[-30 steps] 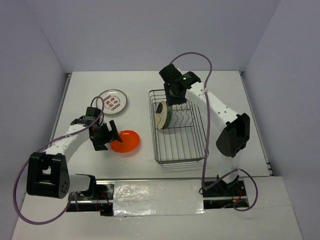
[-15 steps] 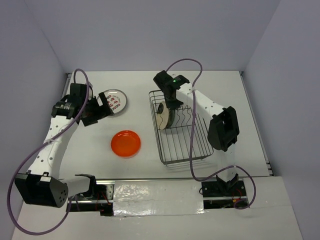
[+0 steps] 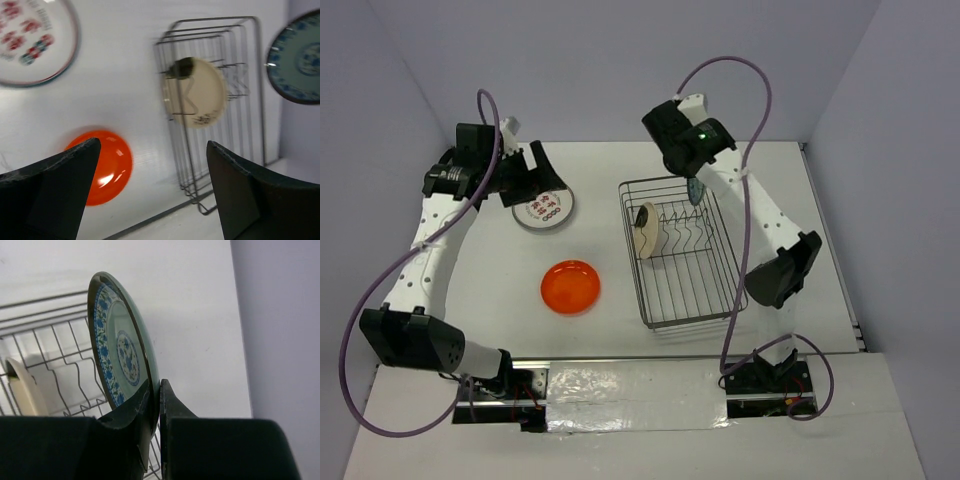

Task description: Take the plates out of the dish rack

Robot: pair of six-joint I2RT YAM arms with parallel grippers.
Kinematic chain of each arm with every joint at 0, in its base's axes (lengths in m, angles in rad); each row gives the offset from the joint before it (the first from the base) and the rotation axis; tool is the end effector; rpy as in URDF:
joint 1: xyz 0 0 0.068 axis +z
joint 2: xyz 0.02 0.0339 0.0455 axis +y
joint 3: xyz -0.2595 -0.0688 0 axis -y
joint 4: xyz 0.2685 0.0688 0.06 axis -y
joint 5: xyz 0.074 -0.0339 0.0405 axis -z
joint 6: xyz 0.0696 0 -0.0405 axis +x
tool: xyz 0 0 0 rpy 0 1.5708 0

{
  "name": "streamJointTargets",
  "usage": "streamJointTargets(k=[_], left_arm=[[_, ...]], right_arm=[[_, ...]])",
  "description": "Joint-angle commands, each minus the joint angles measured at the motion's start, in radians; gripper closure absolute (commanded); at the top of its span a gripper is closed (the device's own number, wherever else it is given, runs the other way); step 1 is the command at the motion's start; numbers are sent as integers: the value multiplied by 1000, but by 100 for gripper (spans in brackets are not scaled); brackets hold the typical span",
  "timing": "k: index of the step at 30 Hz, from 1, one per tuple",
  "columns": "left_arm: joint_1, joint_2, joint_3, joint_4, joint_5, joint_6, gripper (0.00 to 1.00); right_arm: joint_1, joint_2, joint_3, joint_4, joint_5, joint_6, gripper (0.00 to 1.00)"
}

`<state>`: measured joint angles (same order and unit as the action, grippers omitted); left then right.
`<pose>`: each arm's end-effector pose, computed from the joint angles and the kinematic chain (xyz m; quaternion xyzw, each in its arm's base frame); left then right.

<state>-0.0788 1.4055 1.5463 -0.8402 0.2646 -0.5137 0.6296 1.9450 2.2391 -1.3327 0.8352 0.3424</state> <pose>0.3403 -0.0451 0.3757 -0.1395 0.8895 -0.2365 0.3652 0.3664 0.2031 0.3863 -0.0207 0.8881 -0.2337 0.3953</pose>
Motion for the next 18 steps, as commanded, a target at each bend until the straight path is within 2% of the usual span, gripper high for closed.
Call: streamJointTargets(k=[1,2,3,4,5,6,9,13,15,16,18], left_arm=[[-21,4,29,240,359,8,1],[-32,7,26,294,411,-9,1],[-45,13,25,396,494,-41,0],[-73,16,20,439,519,-55,0],[-85,16,17,478,530,-74,0],[-101,24,15,528,539,-98,1],[-110,55,55,476,500,-79,1],[-110,87,97,334,407,0,13],[-110,85,80,332,427,17,20],[-110,75,48,349,438,-2,43],[-110,63,25,388,447,-19,78]], right_arm=[[-40,-156,105,-26,-3,-32,98],[-48,-188,79,40,-118,-77,98],[-54,-227,36,120,-421,-151,100],[-62,-262,-49,251,-574,-163,100],[-67,-315,-90,306,-722,-164,100],[-68,-336,-126,363,-943,-136,100],[-70,-379,-272,579,-1186,-21,100],[-71,-380,-320,704,-1292,66,100],[-73,-342,-296,719,-1344,93,100],[-73,-330,-291,728,-1354,111,100],[-73,-305,-292,757,-1369,132,100]])
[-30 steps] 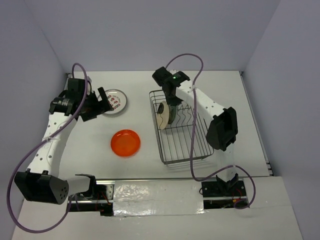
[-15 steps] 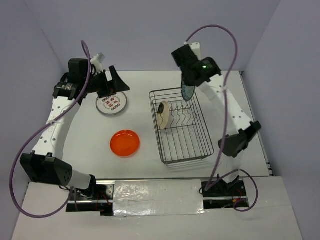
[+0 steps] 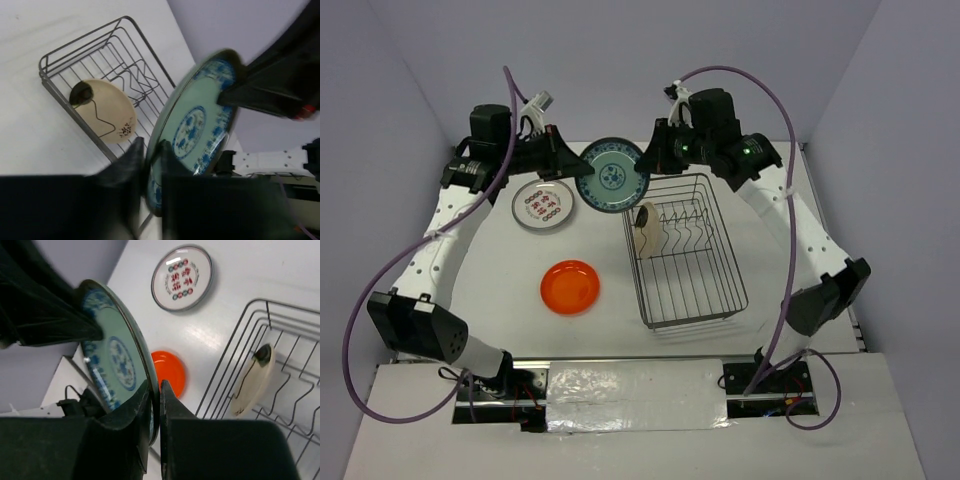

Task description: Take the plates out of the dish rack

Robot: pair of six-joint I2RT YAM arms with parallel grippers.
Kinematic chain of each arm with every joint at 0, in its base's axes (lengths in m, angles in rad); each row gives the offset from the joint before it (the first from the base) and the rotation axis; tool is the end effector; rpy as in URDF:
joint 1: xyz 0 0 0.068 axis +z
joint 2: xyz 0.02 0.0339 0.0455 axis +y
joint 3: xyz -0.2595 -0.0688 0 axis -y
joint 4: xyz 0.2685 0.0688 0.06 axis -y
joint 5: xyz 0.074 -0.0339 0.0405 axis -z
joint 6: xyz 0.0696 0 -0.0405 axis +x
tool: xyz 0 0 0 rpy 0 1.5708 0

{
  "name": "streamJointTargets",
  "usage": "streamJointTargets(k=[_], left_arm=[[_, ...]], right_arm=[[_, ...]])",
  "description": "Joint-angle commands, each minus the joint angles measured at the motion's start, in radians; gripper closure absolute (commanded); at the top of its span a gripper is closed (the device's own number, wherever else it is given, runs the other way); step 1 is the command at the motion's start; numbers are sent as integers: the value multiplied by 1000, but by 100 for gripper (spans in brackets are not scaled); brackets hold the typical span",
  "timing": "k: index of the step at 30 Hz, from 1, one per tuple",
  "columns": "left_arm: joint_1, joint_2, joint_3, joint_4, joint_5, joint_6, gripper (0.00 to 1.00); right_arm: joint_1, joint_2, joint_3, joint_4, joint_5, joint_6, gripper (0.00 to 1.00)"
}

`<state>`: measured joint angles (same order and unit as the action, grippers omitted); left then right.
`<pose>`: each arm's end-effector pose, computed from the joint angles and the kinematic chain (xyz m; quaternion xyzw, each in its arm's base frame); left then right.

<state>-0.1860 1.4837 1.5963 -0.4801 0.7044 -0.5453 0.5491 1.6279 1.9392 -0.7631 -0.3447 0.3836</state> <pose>0.3612 -0.1138 0.4162 0.0538 0.7962 -0.4555 0.3945 0.3268 0.2275 0.4510 -0.1597 0.8246 0.3649 0.4017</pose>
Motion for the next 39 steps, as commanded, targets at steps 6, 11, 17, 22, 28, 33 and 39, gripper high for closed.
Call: streamJointTargets(k=[6,11,17,22,28,33,39], left_arm=[[17,-23,-24,-286,-383,-5,100],[36,-147,-307,-338,-453,-31,100],[51,-309,-601,-233,-459,-64,88],[71,-306,-706,-204,-485,-61,60],[77,-318,-699,-284,-597,-56,0],[80,-324,-632,-331,-609,-47,0],[79,-284,-387,-364,-571,8,0]], right_arm=[[8,81,88,-101,233,68,0],[31,158,179,-369,578,-25,0],[40,79,-34,-276,557,-81,0],[87,139,-57,-261,572,-132,0],[121,259,-20,-332,619,-100,12],[138,337,-51,-292,661,-66,49],[163,447,74,-363,762,-43,94]])
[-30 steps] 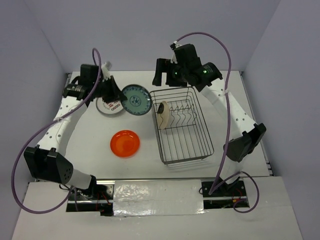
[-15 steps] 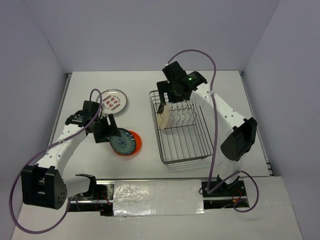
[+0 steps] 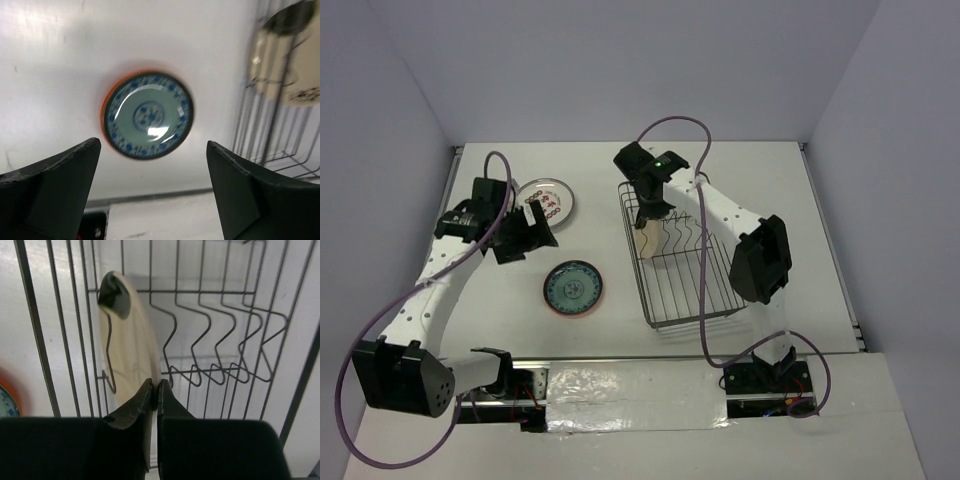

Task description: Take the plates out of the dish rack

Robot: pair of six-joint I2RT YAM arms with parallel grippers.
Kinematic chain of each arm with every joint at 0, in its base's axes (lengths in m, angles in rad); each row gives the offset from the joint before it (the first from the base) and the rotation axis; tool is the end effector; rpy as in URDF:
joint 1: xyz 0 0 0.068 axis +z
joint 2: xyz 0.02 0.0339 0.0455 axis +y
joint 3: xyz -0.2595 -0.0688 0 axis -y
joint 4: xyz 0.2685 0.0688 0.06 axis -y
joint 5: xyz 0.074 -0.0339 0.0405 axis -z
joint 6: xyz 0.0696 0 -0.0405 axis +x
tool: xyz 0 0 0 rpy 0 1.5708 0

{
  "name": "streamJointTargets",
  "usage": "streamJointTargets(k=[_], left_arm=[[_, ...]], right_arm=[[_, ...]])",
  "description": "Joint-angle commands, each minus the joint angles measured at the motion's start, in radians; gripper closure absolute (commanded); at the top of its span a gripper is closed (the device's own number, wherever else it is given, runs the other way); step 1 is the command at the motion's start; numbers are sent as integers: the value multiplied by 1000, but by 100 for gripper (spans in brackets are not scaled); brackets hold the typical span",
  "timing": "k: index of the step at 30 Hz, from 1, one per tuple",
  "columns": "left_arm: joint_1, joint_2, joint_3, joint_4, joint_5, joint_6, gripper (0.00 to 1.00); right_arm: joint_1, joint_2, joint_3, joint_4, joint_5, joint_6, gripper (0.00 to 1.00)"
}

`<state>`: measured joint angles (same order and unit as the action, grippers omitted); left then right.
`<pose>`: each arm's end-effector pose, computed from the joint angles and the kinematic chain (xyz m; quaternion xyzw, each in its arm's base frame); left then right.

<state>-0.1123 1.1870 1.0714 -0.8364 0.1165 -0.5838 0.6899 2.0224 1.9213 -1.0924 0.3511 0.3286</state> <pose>0.2768 -0.0394 0.2662 -0.2049 0.9287 -0.1558 0.2668 0.3683 0.2729 0.2500 -0.1415 0.9573 -0.0598 0.2449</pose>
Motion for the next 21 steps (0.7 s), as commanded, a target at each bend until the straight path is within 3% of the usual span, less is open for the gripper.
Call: streamJointTargets(k=[1,6,10,13,14,16,18,19,21], left_arm=[[5,23,175,-15,14,53,0],[5,111,390,-44,57,114,1],[3,148,476,-10,138,144,1],[-3,160,489,77,293,147,0],[-6,163,484,109,404,139,0],[-29,161,449,239,510,122,0],[-59,161,412,322,639,88,0],[-67,161,400,401,672,60,1],[-81,163,375,442,683,41,2]], right_arm=[[26,59,131,-69,89,19,97],[36,16,286,-262,291,30,100],[34,-57,361,-350,436,4,100],[10,-137,343,-348,476,19,100],[-3,-166,344,-347,451,38,100],[-39,-204,328,-264,253,21,100],[-58,-313,185,-102,-18,-81,100],[-78,-347,142,31,-264,-74,100],[-105,-421,26,151,-477,-37,100]])
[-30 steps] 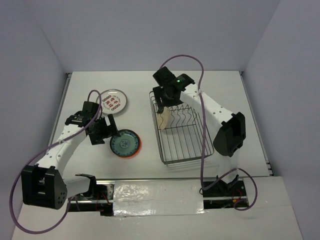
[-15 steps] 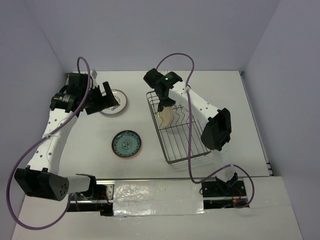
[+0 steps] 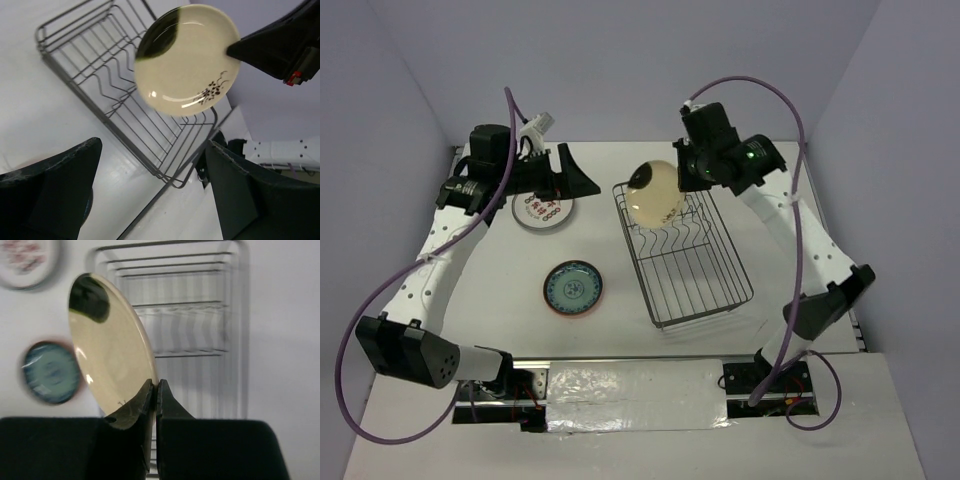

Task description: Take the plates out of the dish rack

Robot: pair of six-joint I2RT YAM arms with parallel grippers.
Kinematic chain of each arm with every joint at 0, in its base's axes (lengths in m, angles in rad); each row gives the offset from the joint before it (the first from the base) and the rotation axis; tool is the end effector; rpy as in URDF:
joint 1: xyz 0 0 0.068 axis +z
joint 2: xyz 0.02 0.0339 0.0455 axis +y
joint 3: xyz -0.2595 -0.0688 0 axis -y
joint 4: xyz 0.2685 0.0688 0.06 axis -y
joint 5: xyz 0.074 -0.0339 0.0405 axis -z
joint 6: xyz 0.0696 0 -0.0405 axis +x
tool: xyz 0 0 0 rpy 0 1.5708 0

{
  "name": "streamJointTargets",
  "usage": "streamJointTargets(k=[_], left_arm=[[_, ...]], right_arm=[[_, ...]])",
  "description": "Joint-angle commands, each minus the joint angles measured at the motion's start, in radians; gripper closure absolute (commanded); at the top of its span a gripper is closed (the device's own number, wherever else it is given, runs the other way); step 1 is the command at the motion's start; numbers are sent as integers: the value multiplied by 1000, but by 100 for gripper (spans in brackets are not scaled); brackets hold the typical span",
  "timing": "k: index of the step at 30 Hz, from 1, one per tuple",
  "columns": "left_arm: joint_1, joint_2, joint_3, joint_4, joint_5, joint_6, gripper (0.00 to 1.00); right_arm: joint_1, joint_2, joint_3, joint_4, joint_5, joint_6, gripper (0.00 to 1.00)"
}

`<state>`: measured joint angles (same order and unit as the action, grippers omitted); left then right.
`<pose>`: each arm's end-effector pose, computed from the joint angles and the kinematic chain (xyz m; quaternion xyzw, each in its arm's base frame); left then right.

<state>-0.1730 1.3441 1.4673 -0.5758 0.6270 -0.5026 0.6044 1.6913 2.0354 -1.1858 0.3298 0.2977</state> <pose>0.3259 -0.0984 0.4019 0.0291 0.8223 -0.4139 0.3894 0.3229 0.1956 0.4139 -0.0829 0.9197 0.0153 0.3834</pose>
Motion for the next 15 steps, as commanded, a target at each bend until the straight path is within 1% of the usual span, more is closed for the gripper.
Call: streamJointTargets(k=[1,2,3,4,5,6,7,8,9,10,11,12,13,14,15], left_arm=[[-22,9,-27,191,168,-45,3],[-22,13,-31,189,168,-45,5],[-22,16,-33,185,171,-42,6],[-22,23,-41,179,181,-39,7],[-22,26,-45,177,191,-37,9],[-22,29,-44,165,180,-33,14],[-22,32,-42,150,174,-15,38],[-22,30,-41,127,163,-8,52],[-22,29,-39,116,130,-5,68],[-20,29,-36,100,116,7,89],[-20,29,-26,67,94,16,94],[-20,29,-21,48,65,21,95],[-19,29,-19,31,4,30,100],[-16,29,-16,-11,-24,33,100],[-13,29,-16,-36,-54,30,100]], right_arm=[[-50,-106,-121,346,-604,20,100],[-57,-120,-174,395,-659,79,100],[-60,-139,-196,487,-707,104,100],[-60,-143,-214,524,-782,145,100],[-61,-143,-233,557,-811,165,100],[-61,-139,-239,604,-836,181,100],[-61,-133,-241,618,-851,202,100],[-60,-127,-236,624,-867,208,100],[-58,-118,-236,626,-862,212,100],[-60,-116,-241,629,-856,215,100],[-60,-114,-256,638,-850,216,100],[-60,-114,-267,646,-854,216,100],[-60,-113,-277,652,-859,219,99],[-60,-111,-287,637,-842,221,90],[-60,-108,-287,618,-822,222,74]])
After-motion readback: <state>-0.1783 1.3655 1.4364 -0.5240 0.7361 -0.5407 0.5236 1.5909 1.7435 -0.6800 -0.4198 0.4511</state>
